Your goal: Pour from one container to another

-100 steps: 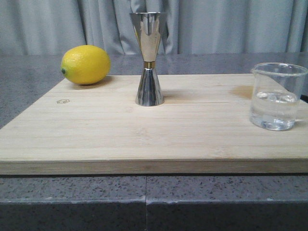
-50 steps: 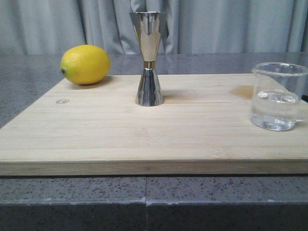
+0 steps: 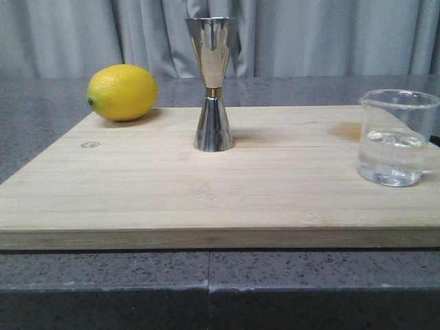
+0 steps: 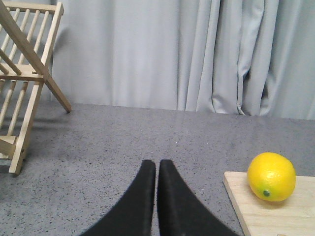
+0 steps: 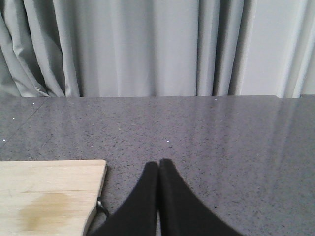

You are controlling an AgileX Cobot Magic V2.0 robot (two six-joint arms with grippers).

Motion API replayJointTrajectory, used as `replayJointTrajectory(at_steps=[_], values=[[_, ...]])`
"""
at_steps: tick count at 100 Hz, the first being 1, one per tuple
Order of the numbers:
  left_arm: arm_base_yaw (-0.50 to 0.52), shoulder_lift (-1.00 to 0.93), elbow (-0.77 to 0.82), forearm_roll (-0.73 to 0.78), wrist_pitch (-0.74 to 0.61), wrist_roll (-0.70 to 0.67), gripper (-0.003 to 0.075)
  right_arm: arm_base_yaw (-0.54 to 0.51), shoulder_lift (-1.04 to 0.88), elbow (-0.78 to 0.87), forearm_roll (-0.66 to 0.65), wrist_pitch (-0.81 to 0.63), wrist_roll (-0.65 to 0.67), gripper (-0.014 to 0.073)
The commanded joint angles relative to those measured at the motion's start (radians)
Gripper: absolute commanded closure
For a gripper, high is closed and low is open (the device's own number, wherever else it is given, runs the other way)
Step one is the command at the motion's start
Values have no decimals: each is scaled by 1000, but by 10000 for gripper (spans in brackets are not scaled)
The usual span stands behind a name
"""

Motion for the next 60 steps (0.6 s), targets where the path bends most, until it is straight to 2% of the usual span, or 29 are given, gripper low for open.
replayJointTrajectory(at_steps=[1,60], values=[[-7,48,-46,-8,-64,3,739,-1,39,-46,-31,-77,-11,666],[-7,60,-46,-8,-65,3,739,-1,44,-46,-31,-101,-11,666]])
